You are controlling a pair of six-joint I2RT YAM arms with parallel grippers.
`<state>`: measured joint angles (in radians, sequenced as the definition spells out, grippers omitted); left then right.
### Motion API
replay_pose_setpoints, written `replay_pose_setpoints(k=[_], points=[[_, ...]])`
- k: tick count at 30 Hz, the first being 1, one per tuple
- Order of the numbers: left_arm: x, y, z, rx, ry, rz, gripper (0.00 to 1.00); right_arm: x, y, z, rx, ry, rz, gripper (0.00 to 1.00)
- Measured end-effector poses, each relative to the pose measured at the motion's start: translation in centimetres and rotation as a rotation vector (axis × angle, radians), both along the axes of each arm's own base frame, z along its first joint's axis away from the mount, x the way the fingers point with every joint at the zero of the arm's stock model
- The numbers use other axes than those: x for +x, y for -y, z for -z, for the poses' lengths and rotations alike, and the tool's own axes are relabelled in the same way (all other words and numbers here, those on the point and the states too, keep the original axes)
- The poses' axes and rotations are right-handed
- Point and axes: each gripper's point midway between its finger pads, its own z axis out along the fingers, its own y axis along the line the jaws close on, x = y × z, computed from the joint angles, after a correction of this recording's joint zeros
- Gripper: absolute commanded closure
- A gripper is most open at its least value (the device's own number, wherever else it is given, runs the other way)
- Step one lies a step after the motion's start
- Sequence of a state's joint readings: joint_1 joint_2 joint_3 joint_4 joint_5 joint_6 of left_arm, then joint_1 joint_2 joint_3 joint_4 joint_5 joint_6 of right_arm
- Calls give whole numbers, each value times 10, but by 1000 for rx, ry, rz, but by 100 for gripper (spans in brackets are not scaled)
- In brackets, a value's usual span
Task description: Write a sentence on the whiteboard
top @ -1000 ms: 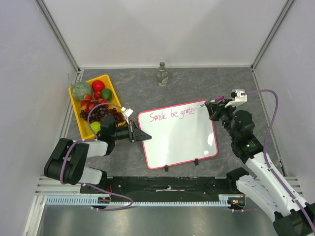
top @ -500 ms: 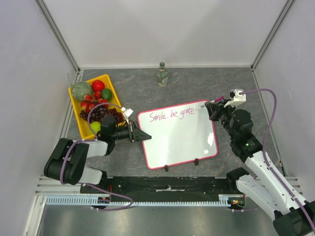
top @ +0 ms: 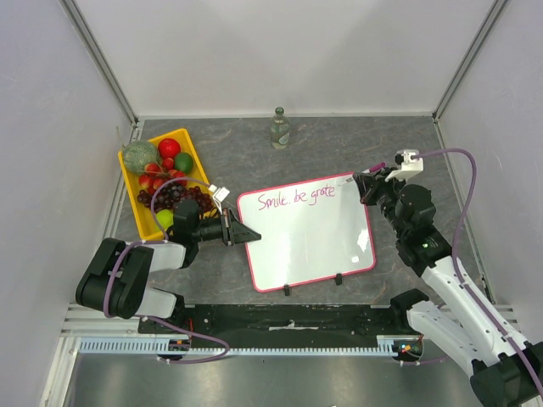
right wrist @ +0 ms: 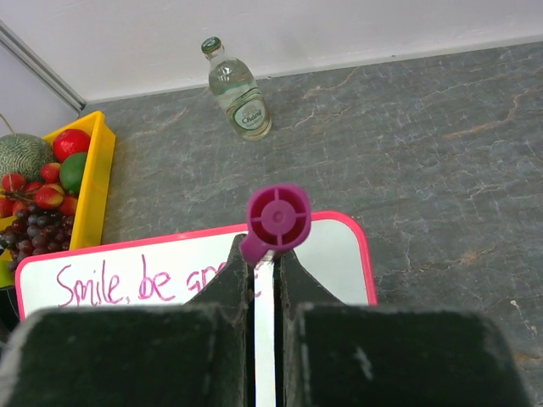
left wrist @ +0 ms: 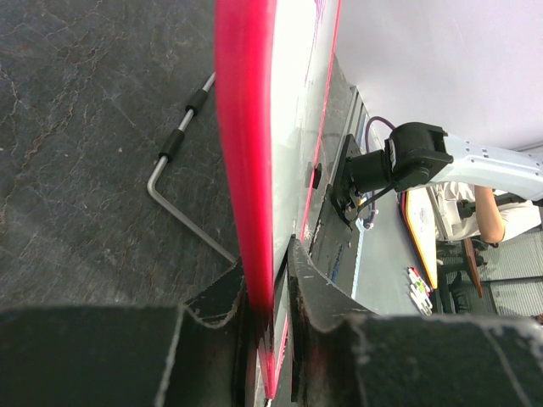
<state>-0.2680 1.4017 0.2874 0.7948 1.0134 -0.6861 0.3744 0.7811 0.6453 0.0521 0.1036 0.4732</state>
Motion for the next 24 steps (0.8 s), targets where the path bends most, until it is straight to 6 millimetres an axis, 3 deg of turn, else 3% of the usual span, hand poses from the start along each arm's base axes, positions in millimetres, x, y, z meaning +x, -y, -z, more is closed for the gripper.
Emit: replay_pose_setpoints(k=[8, 16, 24], points=[[0, 0, 0, 0, 0, 1, 98, 3, 0, 3, -24, -5, -1, 100], [0, 0, 0, 0, 0, 0, 98, 6, 3, -7, -40, 17, 15, 100], [0, 0, 0, 0, 0, 1, 98, 15, 3, 3, -56, -6, 34, 100]])
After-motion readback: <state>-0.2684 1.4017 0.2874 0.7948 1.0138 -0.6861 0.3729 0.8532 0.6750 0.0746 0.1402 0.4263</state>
